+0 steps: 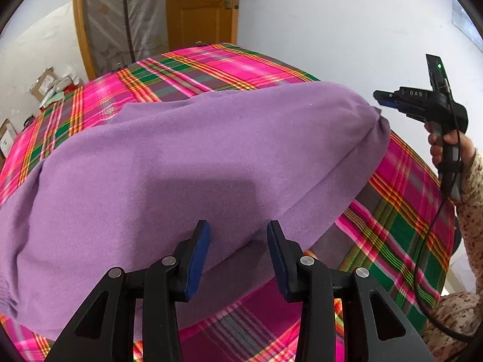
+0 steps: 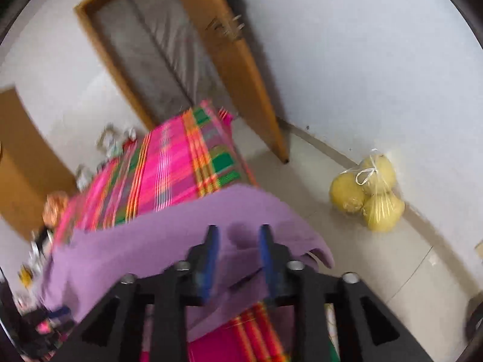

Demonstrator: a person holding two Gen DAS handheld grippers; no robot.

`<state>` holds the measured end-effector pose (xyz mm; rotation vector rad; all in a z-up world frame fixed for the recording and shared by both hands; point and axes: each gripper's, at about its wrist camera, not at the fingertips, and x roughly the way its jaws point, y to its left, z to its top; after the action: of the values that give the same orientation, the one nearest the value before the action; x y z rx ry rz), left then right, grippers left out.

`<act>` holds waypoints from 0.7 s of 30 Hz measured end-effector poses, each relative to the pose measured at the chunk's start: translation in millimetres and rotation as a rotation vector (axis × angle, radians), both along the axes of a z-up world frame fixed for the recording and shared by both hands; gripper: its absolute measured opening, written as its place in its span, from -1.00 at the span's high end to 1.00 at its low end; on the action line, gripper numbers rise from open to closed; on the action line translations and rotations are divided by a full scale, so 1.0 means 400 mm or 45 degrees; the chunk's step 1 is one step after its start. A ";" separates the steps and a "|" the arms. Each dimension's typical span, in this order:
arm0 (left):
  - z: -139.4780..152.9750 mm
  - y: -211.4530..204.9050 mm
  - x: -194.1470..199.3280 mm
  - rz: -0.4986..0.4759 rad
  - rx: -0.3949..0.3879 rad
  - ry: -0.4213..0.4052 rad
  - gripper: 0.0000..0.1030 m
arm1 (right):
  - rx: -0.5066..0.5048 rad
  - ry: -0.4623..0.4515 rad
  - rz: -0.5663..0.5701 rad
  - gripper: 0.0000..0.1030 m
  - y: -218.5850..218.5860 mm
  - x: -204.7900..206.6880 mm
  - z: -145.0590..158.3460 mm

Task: Fold clothes
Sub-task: 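Lay the held edge over the garment and open the right gripper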

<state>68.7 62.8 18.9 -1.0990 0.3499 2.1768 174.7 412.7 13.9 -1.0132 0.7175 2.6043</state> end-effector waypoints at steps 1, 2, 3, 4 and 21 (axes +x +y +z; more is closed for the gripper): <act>0.001 -0.006 -0.001 0.011 0.002 0.002 0.20 | 0.005 -0.024 0.020 0.27 -0.011 -0.009 -0.006; 0.001 -0.010 -0.002 0.019 0.000 0.004 0.20 | 0.013 -0.046 0.032 0.24 -0.018 -0.015 -0.016; 0.000 -0.012 -0.003 0.023 -0.007 0.008 0.20 | 0.030 -0.057 0.042 0.18 -0.025 -0.017 -0.023; -0.001 -0.015 -0.004 0.028 -0.015 0.011 0.20 | 0.060 -0.067 0.056 0.15 -0.036 -0.019 -0.026; -0.013 0.030 0.005 -0.077 -0.144 0.085 -0.07 | 0.299 -0.118 0.076 0.94 -0.112 0.019 0.040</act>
<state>70.6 74.8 13.7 -1.0644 0.5355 2.1655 182.4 367.9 29.9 -1.0878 0.3539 2.5945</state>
